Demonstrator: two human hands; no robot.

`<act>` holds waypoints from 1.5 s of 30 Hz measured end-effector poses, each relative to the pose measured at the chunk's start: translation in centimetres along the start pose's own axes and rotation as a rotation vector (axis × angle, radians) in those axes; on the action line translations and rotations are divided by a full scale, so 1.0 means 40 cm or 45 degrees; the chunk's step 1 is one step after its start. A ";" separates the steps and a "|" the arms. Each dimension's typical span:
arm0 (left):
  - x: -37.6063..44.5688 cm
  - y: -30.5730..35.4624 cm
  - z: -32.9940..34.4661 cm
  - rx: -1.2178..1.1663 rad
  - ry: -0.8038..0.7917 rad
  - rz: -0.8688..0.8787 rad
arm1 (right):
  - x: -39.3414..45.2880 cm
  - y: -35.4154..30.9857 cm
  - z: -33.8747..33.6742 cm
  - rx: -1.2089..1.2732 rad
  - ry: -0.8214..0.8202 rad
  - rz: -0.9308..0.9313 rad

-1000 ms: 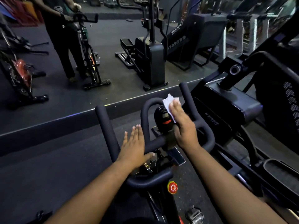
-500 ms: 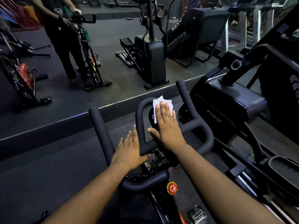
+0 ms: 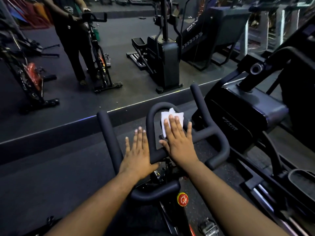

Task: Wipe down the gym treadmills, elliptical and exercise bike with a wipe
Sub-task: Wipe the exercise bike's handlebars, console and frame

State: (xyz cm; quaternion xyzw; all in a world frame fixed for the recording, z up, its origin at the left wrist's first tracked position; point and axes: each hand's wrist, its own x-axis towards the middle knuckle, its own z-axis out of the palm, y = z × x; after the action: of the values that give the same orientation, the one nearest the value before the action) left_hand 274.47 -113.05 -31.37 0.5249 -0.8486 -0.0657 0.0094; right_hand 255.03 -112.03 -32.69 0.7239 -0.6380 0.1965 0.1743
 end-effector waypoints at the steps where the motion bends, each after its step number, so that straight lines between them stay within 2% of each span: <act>1: -0.001 0.001 0.003 0.013 0.007 -0.003 | -0.008 0.004 0.000 0.057 0.001 0.064; 4: -0.003 0.002 0.003 0.032 0.019 -0.010 | -0.024 0.014 -0.003 0.131 -0.002 0.099; 11: -0.009 0.003 0.002 0.073 0.050 -0.007 | 0.084 0.041 -0.058 -0.010 -0.018 -0.202; 16: -0.013 -0.001 0.017 0.070 0.150 0.078 | -0.011 0.047 -0.015 0.023 -0.110 0.007; 19: -0.011 0.001 0.022 0.077 0.188 0.093 | -0.075 0.006 0.017 0.017 -0.119 -0.063; 21: -0.011 0.003 0.023 0.098 0.172 0.091 | -0.059 0.014 0.009 0.002 -0.099 -0.152; 23: -0.013 0.003 0.023 0.109 0.161 0.096 | -0.013 0.038 -0.014 0.011 -0.100 -0.132; 26: -0.014 -0.002 0.027 0.094 0.197 0.102 | 0.018 0.054 -0.029 0.157 -0.116 0.066; 29: -0.011 0.000 0.029 0.083 0.190 0.106 | -0.037 0.029 -0.016 0.456 -0.119 0.227; 34: -0.009 0.002 0.027 0.104 0.187 0.095 | -0.082 0.018 -0.013 0.823 0.018 0.313; 37: -0.008 -0.001 0.021 0.094 0.148 0.106 | -0.035 0.051 -0.055 0.901 0.077 0.232; 42: 0.018 0.008 -0.015 -0.110 0.241 0.183 | 0.128 0.120 -0.156 0.936 0.198 0.057; 43: 0.033 0.015 -0.025 -0.144 0.269 0.165 | 0.174 0.121 -0.180 0.912 0.167 0.016; 45: 0.061 0.030 -0.031 -0.138 0.314 0.138 | 0.270 0.116 -0.201 0.802 -0.050 -0.126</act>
State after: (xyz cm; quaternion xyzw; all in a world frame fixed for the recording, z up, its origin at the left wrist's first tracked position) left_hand 272.39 -114.83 -30.15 0.4811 -0.8633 -0.0458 0.1453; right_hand 251.09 -117.81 -20.28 0.7761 -0.5130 0.3617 -0.0616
